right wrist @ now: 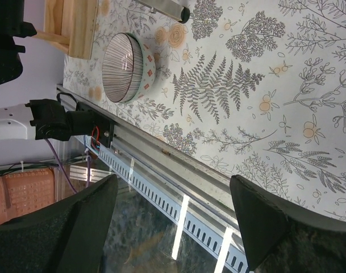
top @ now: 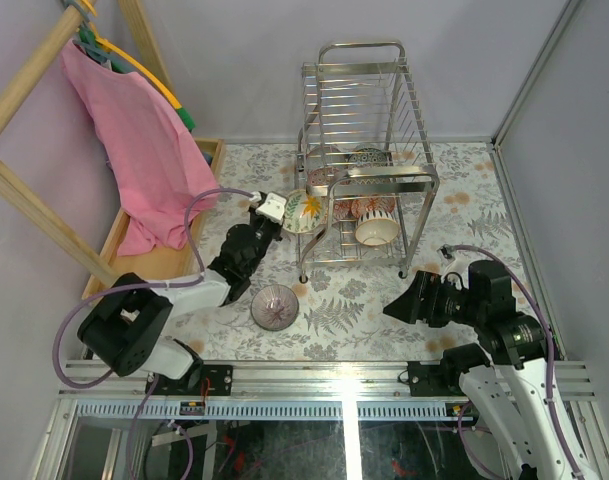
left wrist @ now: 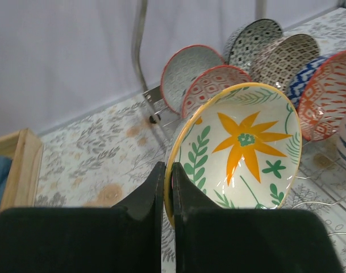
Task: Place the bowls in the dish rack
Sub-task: Place the bowl in the dish rack.
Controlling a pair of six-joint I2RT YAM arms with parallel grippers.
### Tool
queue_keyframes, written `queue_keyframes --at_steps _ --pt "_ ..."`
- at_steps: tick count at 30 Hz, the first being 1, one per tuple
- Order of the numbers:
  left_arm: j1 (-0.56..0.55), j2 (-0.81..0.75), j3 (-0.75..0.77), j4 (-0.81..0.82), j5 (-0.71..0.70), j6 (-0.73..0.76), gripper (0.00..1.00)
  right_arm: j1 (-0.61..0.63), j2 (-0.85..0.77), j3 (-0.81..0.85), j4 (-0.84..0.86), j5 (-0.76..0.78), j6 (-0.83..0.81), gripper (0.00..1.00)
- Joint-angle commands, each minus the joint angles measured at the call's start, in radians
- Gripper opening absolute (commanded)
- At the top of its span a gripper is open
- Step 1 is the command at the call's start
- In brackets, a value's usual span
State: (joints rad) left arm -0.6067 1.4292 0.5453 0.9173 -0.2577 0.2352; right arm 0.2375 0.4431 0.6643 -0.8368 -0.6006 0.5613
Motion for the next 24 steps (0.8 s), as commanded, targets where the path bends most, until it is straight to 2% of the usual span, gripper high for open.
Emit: queue_keyframes --at_steps 1,12,24 --pt "0.014 0.038 0.035 0.254 0.151 0.073 0.0 -0.003 0.012 0.0 0.026 -0.053 0.017 0.87" --pt "0.048 0.148 0.091 0.247 0.364 0.169 0.0 -0.003 0.026 -0.006 0.043 -0.034 0.017 0.87" --pt "0.054 0.212 0.125 0.274 0.407 0.229 0.0 -0.002 0.033 -0.062 0.093 -0.032 0.029 0.87"
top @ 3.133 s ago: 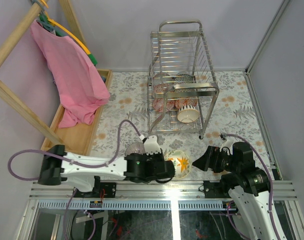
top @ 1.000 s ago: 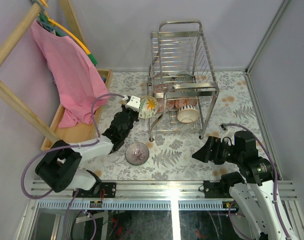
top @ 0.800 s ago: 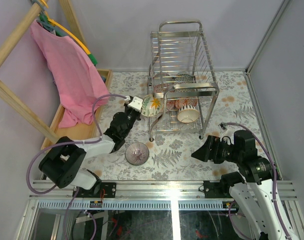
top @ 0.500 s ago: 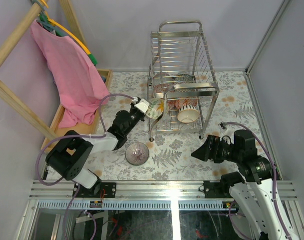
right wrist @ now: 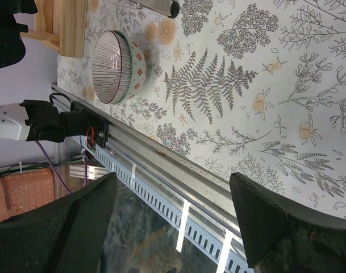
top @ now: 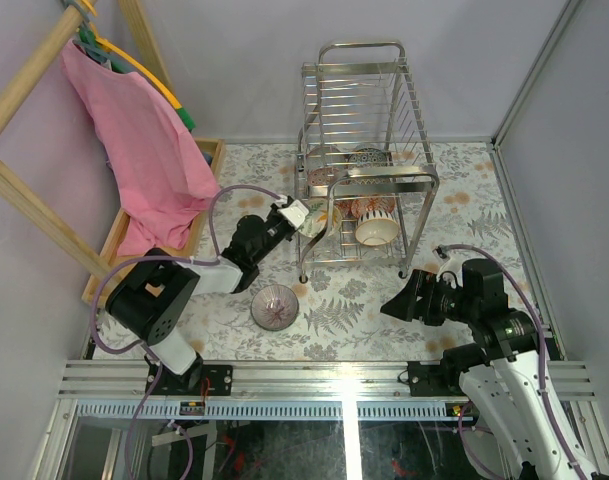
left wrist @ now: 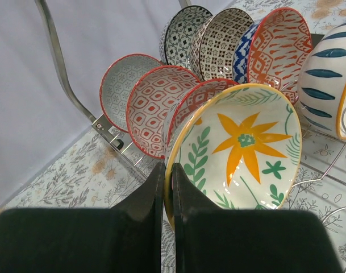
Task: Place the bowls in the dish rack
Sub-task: Place the bowl in the dish rack.
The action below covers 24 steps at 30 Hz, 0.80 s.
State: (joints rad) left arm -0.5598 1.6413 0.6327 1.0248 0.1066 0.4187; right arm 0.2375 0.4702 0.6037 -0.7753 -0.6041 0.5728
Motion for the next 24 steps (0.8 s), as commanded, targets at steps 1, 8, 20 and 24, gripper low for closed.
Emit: queue_keyframes --at_steps 1,8,20,24 --pt "0.007 -0.002 0.043 0.146 0.06 0.056 0.0 -0.002 0.008 -0.004 0.035 -0.025 0.016 0.87" --pt "0.006 0.024 0.071 0.102 0.103 0.096 0.0 -0.002 0.007 -0.03 0.066 -0.024 0.033 0.87" --pt "-0.041 0.093 0.098 0.111 0.035 0.158 0.0 -0.003 0.007 -0.059 0.079 -0.022 0.02 0.88" --pt "-0.066 0.116 0.095 0.133 -0.01 0.203 0.0 -0.002 0.004 -0.068 0.086 -0.024 0.02 0.88"
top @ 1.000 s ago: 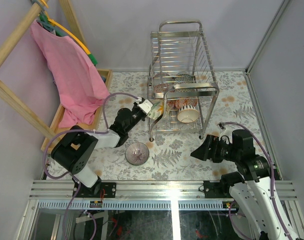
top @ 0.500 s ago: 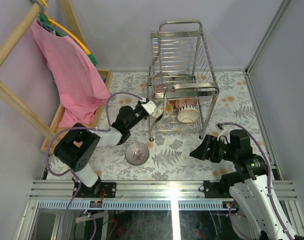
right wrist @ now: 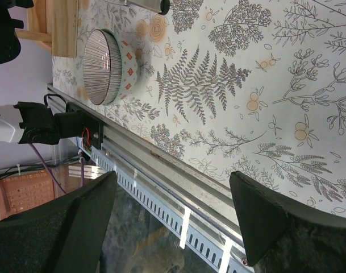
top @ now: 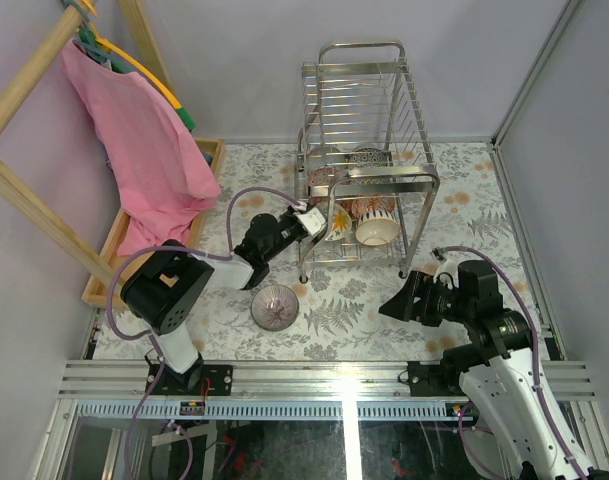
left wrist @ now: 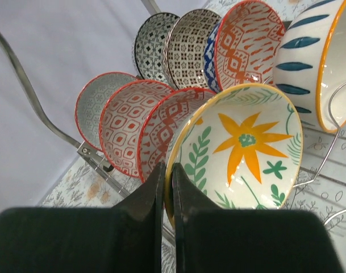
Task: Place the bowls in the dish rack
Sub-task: Place the bowl in the dish rack.
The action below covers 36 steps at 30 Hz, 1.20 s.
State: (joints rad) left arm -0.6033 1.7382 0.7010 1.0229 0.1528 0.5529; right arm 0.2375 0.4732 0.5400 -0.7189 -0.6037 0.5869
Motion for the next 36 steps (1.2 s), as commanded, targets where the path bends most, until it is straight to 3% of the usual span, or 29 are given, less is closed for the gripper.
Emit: queue_keyframes --at_steps 1,18,36 --pt "-0.029 0.026 0.028 0.14 -0.069 0.077 0.0 -0.003 0.0 -0.007 0.032 -0.027 0.006 0.88" --pt "-0.054 0.011 -0.022 0.154 -0.078 0.095 0.0 -0.003 -0.011 -0.021 0.039 -0.031 0.012 0.88" --pt "-0.073 -0.023 -0.01 0.024 -0.02 0.096 0.12 -0.003 -0.02 -0.018 0.039 -0.038 0.016 0.89"
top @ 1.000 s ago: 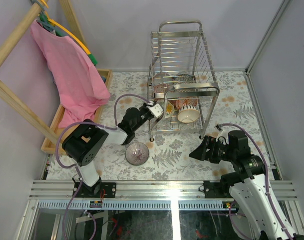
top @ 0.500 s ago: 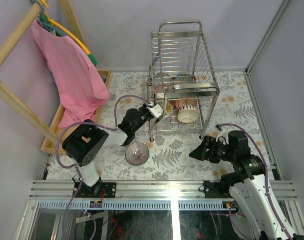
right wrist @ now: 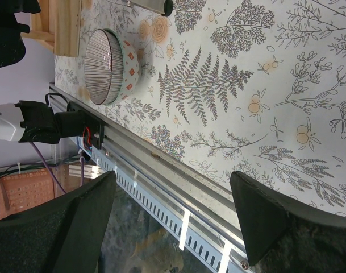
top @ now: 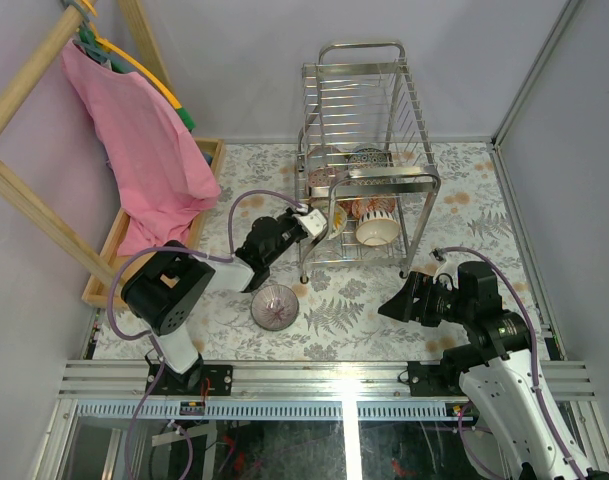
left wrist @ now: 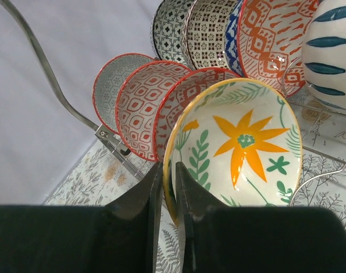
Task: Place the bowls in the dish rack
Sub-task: Place the bowl in the dish rack.
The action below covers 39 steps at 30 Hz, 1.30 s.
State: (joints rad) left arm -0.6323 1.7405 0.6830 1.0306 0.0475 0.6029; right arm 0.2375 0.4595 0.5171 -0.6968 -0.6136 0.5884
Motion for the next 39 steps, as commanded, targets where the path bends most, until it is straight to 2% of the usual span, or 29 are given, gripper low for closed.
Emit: queue_keyframes --at_steps 1,5,10,18,30,39 --pt "-0.045 -0.024 0.009 0.016 0.084 0.045 0.13 -0.002 -0.006 0.005 0.017 -0.027 0.014 0.89" --pt "-0.054 -0.023 0.013 0.015 0.081 0.042 0.18 -0.002 -0.004 0.001 0.018 -0.027 0.012 0.89" --pt "-0.06 -0.026 0.015 0.013 0.083 0.044 0.19 -0.002 -0.001 0.002 0.022 -0.029 0.01 0.89" --pt "-0.066 -0.039 -0.004 0.023 0.08 0.069 0.09 -0.002 -0.005 -0.007 0.02 -0.025 0.008 0.89" --pt "-0.12 -0.057 -0.023 0.004 0.032 0.143 0.08 -0.003 -0.006 -0.03 0.041 -0.025 0.022 0.89" --pt "-0.134 -0.037 -0.028 0.021 0.013 0.147 0.19 -0.003 -0.004 -0.039 0.048 -0.023 0.024 0.89"
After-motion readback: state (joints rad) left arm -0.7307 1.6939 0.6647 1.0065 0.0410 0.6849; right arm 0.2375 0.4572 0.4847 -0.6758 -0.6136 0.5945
